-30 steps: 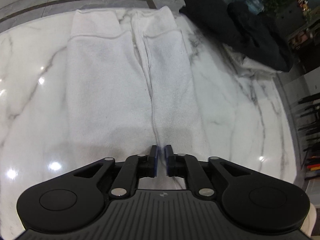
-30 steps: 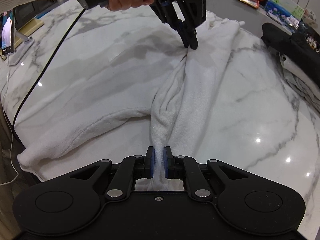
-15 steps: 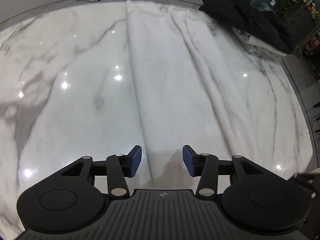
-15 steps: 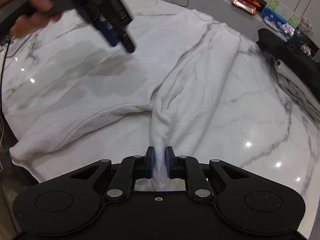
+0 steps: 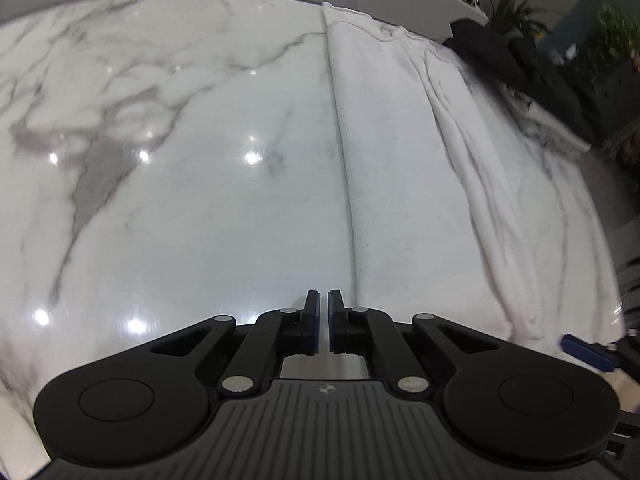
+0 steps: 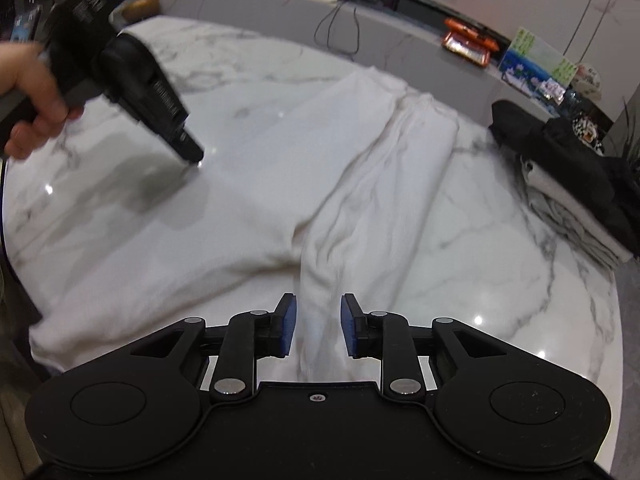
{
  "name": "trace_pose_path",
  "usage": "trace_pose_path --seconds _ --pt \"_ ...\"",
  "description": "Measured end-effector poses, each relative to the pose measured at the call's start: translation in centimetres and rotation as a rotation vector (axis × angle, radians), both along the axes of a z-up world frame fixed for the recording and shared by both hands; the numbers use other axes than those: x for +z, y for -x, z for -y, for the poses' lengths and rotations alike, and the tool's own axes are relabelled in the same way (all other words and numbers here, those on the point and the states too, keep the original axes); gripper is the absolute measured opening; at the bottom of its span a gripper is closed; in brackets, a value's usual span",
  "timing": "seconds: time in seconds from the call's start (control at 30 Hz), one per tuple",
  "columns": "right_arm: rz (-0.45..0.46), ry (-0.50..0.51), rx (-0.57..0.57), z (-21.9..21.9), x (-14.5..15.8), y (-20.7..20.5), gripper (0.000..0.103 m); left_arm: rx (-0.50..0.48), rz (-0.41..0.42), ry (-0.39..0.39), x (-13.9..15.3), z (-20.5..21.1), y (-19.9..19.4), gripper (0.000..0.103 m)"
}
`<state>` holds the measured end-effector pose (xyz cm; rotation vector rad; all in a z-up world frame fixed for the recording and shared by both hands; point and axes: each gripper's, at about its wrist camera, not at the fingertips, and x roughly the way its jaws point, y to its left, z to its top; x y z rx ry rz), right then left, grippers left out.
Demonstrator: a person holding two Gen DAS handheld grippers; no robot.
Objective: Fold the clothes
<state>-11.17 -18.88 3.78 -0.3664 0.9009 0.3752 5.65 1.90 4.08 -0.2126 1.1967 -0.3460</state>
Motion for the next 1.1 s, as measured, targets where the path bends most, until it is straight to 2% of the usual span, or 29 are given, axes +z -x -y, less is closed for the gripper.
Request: trace_pose_path --seconds 0.07,0.2,0.37,0.53,0.67,0.77,0.9,1.1 --pt "-0.003 0.008 -0.011 -0.1 -0.2 -0.4 0.024 -0.025 0.022 0.011 0.9 0.7 0.8 0.004" --pt "-0.026 -0.007 -0.020 0.0 -1.0 -1.0 0.023 -0.158 0.091 -0.024 2.9 4.8 3.6 0.028" --pt "-0.051 -0.034 -0.028 0.2 -1.8 -1.1 0.023 -0.274 0.142 -0.076 2.3 9.8 6.0 0.035" --pt "-0.069 -0.055 -0.029 0.8 -2.6 -0.8 0.023 -0.316 0.194 -0.173 0.3 12.5 6.9 0.035" --pt "-0.070 -0.067 -0.036 1.1 -3.1 -0.7 0.024 -0.328 0.269 -0.238 -0.5 13.5 7.9 0.034" --pt "-0.063 -0.076 -0.035 1.2 -3.2 -0.9 0.024 -0.316 0.287 -0.282 -0.5 13.1 8.3 0.015" --pt "-0.071 -0.099 -0.043 1.6 -3.3 -1.2 0.024 -0.304 0.289 -0.379 -0.1 12.1 8.5 0.012" --pt "-0.058 -0.075 -0.009 0.8 -3.5 -0.7 0.023 -0.231 0.315 -0.459 0.9 9.5 8.5 0.011"
